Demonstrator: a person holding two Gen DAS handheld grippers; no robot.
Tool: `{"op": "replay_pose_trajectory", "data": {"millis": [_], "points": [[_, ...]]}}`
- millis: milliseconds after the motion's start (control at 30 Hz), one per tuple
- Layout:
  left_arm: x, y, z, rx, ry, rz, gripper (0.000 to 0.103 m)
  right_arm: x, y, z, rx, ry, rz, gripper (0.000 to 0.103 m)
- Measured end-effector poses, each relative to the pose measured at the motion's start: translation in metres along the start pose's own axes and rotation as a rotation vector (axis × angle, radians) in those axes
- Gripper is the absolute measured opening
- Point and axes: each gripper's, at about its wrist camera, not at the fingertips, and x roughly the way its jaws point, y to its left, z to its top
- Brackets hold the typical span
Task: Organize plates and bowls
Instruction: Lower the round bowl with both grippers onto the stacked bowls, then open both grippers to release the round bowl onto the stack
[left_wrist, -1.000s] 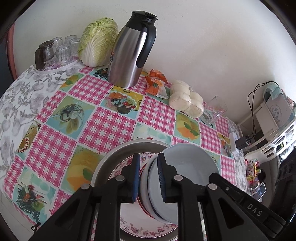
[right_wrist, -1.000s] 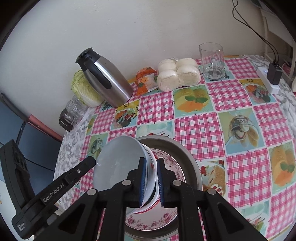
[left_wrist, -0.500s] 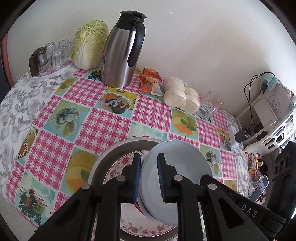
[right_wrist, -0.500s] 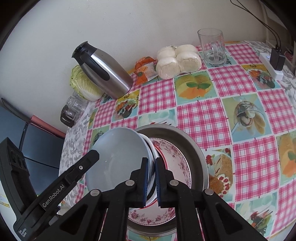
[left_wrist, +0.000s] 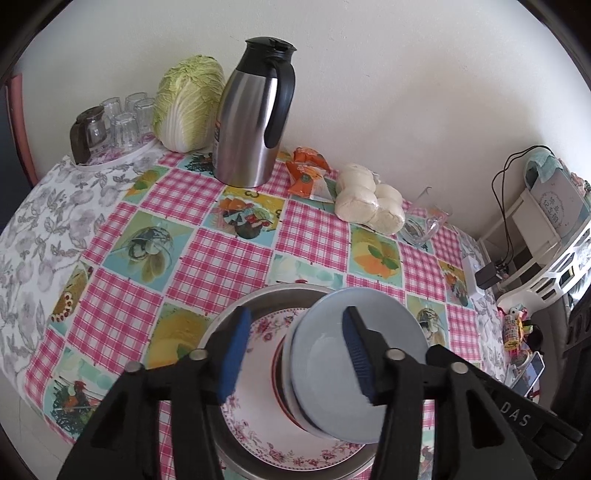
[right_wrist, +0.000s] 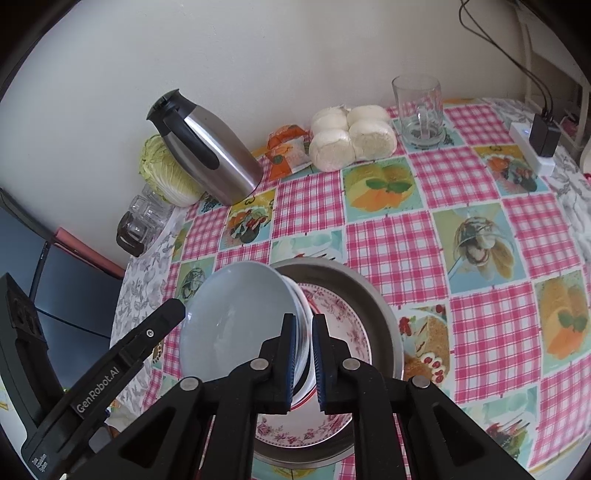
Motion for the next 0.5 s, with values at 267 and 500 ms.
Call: {"op": "replay_pose_trajectory", "data": {"millis": [267, 500], "points": [[0.000, 0.008, 0.002, -0.019, 0.002, 0.066, 0.076, -0.009, 0.001, 0.003, -0.028, -0.039, -0.084, 0.051], [0.002, 0.013, 0.002, -0.020, 0.001, 0.121, 0.089, -0.005, 0.002, 0.003, -0.060, -0.037, -0.120, 0.074]]}}
